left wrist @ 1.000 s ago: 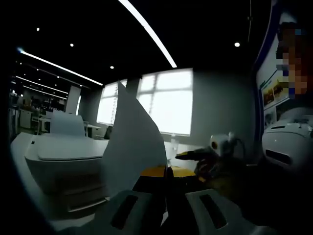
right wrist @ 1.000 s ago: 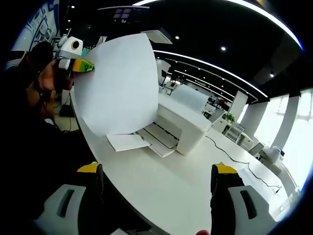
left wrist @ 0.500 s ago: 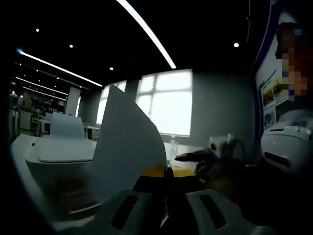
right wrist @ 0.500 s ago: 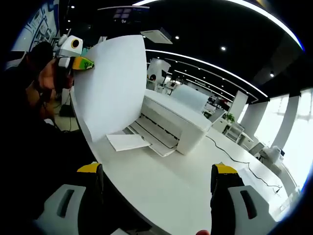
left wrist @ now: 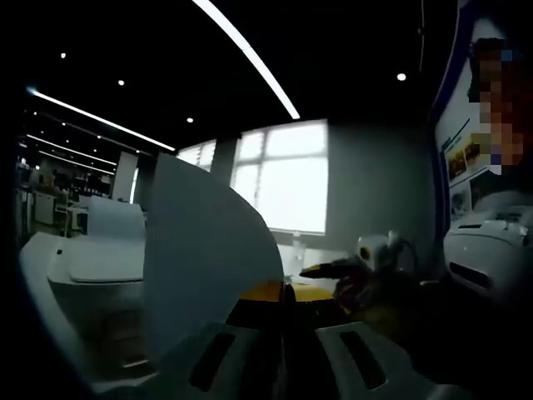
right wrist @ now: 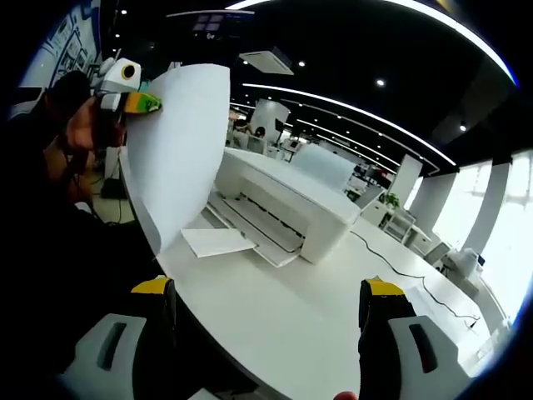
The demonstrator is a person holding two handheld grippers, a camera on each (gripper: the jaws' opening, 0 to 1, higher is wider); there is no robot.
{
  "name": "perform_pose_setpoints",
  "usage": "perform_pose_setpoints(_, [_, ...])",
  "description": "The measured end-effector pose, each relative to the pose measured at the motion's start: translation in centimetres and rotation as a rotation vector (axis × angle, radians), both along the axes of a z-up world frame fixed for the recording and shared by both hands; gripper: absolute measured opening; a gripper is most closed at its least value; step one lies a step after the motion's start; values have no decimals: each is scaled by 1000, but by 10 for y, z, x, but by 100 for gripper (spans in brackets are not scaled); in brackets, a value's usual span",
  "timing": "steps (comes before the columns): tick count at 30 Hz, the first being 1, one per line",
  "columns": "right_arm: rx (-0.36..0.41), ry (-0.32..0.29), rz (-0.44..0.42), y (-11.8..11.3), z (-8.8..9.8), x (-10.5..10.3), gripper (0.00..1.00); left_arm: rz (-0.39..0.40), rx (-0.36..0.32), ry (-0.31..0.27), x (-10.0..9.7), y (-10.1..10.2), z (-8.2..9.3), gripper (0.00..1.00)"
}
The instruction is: Remove the paper from the printer output slot and place it on top of the printer
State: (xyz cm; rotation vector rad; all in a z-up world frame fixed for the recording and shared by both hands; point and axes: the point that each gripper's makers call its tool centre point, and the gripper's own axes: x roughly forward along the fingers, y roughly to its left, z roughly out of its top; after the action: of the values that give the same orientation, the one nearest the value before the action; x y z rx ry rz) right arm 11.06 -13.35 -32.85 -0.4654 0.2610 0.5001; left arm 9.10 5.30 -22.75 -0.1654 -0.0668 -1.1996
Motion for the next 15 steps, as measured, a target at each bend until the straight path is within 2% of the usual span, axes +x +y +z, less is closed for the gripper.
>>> perform_pose_setpoints(15, [-1, -5, 4, 1, 2, -1, 86, 11, -8, -17, 0, 3, 8, 6])
